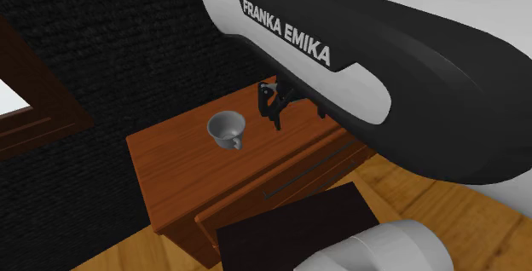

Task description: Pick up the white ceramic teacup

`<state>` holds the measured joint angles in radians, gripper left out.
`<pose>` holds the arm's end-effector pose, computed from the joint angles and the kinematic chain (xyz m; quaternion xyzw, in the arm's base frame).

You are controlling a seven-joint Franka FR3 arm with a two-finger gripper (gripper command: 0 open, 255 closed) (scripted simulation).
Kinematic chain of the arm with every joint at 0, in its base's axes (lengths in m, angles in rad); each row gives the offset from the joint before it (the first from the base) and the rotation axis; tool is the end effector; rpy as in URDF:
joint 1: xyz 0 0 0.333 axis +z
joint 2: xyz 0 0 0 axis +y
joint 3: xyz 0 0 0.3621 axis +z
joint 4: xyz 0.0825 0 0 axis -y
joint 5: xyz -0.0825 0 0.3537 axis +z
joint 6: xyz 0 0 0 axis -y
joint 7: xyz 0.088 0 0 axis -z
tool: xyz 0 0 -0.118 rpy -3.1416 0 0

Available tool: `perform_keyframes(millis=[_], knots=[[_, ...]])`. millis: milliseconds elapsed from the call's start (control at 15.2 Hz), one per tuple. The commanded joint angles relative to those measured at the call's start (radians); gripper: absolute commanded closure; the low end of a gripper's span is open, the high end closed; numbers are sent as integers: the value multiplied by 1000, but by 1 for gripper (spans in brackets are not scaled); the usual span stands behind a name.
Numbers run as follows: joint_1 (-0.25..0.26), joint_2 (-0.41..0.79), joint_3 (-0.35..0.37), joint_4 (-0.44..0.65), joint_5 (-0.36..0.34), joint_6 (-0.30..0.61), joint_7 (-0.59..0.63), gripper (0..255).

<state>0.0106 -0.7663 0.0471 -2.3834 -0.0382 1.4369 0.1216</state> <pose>0.2307 0.0136 0.5853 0.9945 -0.0406 -0.0870 0.0427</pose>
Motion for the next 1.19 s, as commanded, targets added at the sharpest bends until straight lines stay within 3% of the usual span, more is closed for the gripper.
perform_keyframes(millis=[0,594,1122], knots=[[0,0,0,0,0,0,0,0],[43,211,117,-16,54,280,107,0],[63,461,218,61,35,496,214,0]])
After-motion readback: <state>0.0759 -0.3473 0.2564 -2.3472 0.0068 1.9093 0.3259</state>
